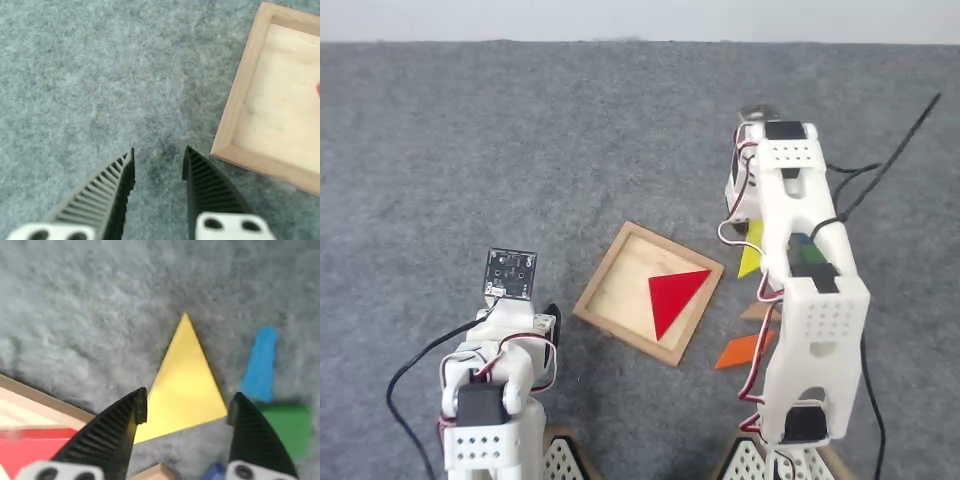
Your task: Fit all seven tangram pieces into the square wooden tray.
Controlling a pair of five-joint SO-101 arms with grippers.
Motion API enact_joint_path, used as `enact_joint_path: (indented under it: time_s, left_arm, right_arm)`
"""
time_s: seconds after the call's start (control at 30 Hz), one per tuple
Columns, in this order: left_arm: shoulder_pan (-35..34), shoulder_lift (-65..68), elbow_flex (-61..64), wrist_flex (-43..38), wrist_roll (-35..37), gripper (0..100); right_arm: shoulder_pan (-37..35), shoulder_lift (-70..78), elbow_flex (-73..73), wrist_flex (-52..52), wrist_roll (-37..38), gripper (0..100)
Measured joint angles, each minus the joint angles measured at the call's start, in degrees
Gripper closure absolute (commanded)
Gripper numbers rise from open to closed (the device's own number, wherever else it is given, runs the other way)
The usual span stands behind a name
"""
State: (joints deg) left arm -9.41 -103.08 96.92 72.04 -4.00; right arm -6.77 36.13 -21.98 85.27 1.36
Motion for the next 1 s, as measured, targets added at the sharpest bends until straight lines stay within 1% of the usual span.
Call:
enact_joint_path:
  time_s: [0.13, 0.27, 0.43, 0.53, 0.73, 0.87, 1.0]
  left_arm:
    - [0.0, 0.0, 0.0, 0.0, 0.0, 85]
    - [0.0, 0.0, 0.0, 0.0, 0.0, 85]
    - [0.0, 0.0, 0.0, 0.0, 0.0, 85]
    - [0.0, 0.0, 0.0, 0.0, 0.0, 85]
    - [0.0, 0.0, 0.0, 0.0, 0.0, 85]
    - [0.0, 0.0, 0.0, 0.0, 0.0, 85]
    - [0.0, 0.0, 0.0, 0.0, 0.0, 85]
  right_arm:
    - [-0.1, -2.5, 4.9, -0.9, -4.4, 69.3]
    - [-0.1, -6.2, 13.5, -6.6, -6.0, 72.6]
    - [-0.2, -9.4, 23.6, -15.6, -7.1, 72.4]
    - [-0.1, -9.4, 23.8, -17.5, -7.4, 72.4]
    - [-0.1, -5.9, 19.9, -16.1, -7.5, 73.0]
    - [-0.1, -3.9, 16.8, -13.6, -7.5, 77.9]
    - [0.0, -3.9, 16.5, -13.6, -7.5, 78.9]
